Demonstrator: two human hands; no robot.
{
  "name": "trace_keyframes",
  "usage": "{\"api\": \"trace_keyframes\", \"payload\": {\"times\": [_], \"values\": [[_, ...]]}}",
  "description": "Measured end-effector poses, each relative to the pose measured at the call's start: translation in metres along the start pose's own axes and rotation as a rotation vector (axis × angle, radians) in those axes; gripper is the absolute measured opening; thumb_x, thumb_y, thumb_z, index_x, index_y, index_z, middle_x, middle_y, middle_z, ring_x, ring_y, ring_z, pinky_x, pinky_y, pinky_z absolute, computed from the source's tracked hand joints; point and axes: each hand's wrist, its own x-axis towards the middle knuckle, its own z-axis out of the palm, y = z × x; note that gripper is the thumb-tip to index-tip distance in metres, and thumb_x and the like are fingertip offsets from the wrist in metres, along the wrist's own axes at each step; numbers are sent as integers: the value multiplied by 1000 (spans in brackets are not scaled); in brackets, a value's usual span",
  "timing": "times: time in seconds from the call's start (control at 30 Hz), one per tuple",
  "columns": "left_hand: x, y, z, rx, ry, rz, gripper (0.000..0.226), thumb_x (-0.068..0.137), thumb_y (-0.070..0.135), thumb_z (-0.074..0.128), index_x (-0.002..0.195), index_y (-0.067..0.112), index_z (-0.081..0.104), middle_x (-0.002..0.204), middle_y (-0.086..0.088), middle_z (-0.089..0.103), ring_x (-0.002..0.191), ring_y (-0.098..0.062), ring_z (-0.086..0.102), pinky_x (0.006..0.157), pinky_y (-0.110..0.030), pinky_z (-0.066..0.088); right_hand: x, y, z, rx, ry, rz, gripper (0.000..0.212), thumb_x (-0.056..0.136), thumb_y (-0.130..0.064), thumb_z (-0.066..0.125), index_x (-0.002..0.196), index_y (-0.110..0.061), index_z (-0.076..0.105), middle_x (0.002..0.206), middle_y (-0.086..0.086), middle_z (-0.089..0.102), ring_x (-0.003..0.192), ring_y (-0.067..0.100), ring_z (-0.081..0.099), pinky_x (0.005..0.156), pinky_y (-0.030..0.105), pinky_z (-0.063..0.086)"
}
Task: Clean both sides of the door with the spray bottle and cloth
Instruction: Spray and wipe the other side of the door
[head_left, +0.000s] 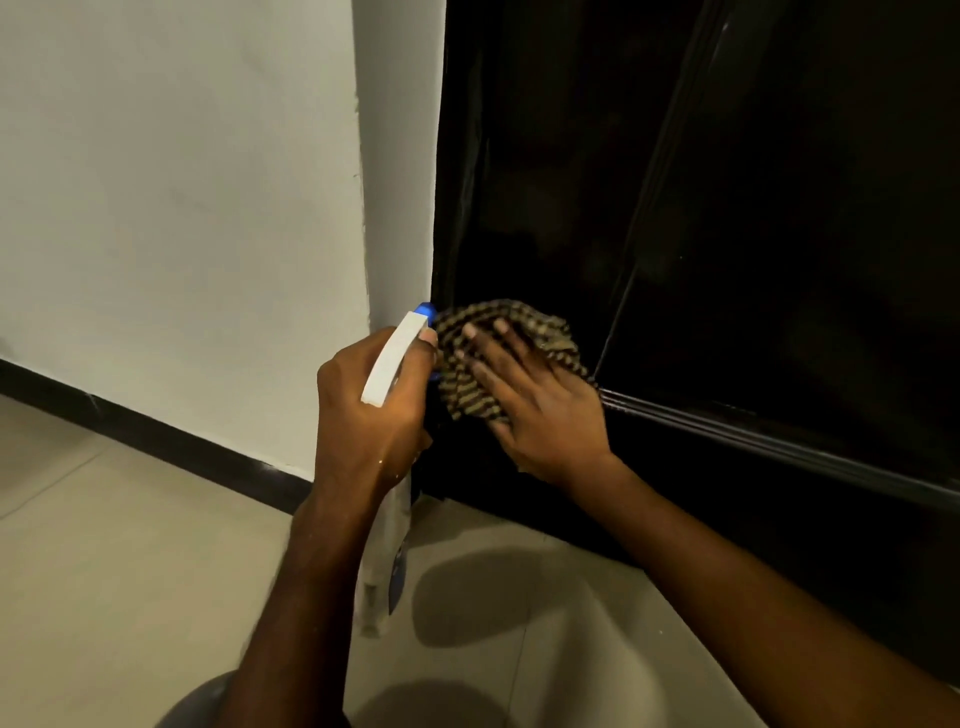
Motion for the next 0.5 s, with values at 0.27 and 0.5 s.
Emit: {"api": "trace_keyframes", "payload": {"times": [0.27,0.5], "values": [[-2,-2,-4,45,-10,19,54,84,54,49,108,11,70,91,1,71,63,-19,66,64,-21,58,-60,-23,50,16,-346,-221,74,87,-46,32,153,-13,42,117,-2,71,93,17,65,82,29,45],[-10,8,3,-4,-17,43,27,86,42,52,95,21,65,76,17,61,68,5,64,54,-4,46,-98,-30,63,51,-429,-329,62,59,-57,78,104,-15,80,99,2,78,93,15,74,85,24,54]]}}
